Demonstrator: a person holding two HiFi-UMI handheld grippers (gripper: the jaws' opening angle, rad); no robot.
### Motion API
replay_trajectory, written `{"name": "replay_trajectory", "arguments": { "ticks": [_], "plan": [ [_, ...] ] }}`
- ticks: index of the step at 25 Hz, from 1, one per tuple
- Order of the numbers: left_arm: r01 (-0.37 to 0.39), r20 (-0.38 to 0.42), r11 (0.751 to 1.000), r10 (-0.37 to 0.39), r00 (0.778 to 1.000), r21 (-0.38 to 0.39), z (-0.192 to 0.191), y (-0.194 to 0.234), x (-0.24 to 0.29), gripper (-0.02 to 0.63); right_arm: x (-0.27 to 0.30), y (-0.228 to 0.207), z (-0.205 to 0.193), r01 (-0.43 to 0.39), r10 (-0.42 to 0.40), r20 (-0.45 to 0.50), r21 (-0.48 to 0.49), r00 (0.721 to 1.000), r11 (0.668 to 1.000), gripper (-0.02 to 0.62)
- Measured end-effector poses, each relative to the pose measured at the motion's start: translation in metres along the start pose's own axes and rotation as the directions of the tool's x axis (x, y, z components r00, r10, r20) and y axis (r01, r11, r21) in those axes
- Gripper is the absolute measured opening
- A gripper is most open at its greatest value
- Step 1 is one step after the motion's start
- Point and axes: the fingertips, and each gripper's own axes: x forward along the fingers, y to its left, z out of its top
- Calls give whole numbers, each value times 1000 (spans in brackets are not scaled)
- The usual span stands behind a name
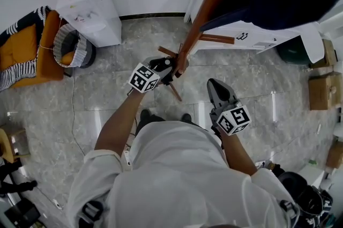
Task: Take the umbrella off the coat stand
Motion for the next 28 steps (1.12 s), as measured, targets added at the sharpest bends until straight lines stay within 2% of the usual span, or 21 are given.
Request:
{"name": "replay_trajectory", "arguments": {
  "ticks": [5,18,28],
  "plan": [
    [-7,1,1000,7,1000,17,11,-3,-17,193,4,3,-1,-13,13,0,5,1000,1000,17],
    [-54,158,998,51,986,15,70,-4,-69,187,14,7,-1,-41,41,6,13,999,999,17],
    [-77,187,996,70,980,34,92,-3,-94,187,20,10,1,-64,64,13,18,998,998,17]
  ]
}}
